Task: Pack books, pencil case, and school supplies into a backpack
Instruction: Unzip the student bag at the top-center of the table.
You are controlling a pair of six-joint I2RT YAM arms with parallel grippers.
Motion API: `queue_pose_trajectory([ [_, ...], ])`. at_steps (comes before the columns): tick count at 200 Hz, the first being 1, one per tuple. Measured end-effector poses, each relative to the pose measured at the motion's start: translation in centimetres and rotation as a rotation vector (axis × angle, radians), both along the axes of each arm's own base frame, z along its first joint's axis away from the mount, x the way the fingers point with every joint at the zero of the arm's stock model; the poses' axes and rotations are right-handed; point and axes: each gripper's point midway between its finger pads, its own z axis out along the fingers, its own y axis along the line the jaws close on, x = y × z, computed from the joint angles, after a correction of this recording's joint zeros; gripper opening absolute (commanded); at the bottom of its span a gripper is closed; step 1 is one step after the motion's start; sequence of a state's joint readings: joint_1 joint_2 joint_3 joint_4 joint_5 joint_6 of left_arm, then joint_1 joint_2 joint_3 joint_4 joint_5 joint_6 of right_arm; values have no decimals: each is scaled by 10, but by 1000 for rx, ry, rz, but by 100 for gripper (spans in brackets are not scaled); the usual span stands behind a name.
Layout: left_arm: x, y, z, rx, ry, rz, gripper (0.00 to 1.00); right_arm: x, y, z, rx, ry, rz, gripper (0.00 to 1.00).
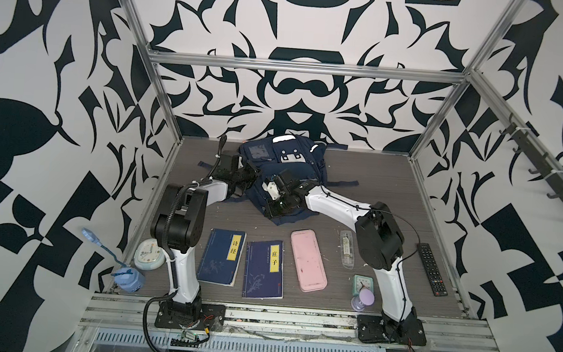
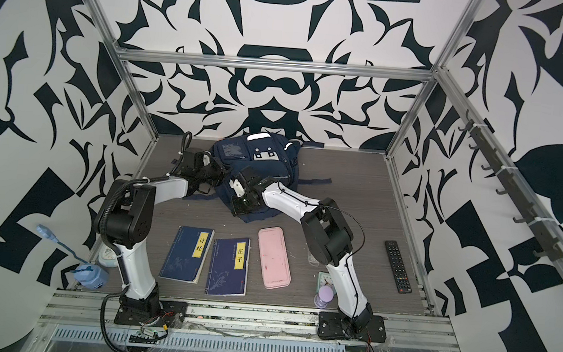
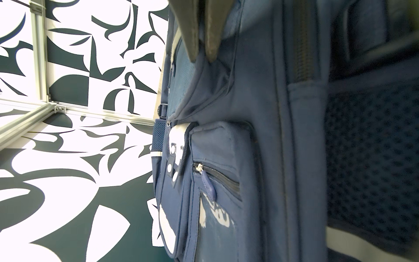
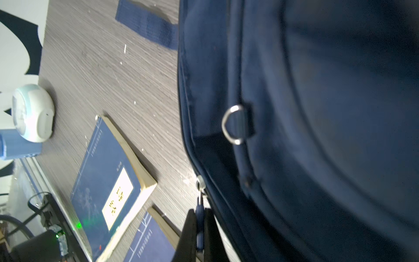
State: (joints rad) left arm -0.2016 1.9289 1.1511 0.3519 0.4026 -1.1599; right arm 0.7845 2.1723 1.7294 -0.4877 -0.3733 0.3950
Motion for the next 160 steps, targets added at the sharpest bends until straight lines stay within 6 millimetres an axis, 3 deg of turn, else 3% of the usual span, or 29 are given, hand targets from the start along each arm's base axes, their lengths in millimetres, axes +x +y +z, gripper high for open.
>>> queue_pose_trajectory([
  [41, 0, 0, -1, -4, -2, 11, 3, 7, 2, 5, 30, -1, -23, 0],
  [53, 0, -1, -1, -4, -3, 9, 22, 7, -4, 5, 34, 0, -31, 0],
  [62, -1, -3, -1, -2, -3, 9, 50, 6, -12, 6, 33, 4, -40, 0],
  [67, -1, -4, 0, 2, -8, 3, 61, 5, -18, 7, 32, 5, -46, 0],
  [86, -2, -10, 4, 35, 2, -28, 80, 7, -41, 16, 34, 0, -76, 0],
  [136, -5, -6, 46, 215, -69, -94, 81, 5, -100, 31, 19, -13, -141, 0],
  [160, -4, 2, 51, 320, -82, -109, 79, 6, -125, 29, 0, -14, -172, 0],
])
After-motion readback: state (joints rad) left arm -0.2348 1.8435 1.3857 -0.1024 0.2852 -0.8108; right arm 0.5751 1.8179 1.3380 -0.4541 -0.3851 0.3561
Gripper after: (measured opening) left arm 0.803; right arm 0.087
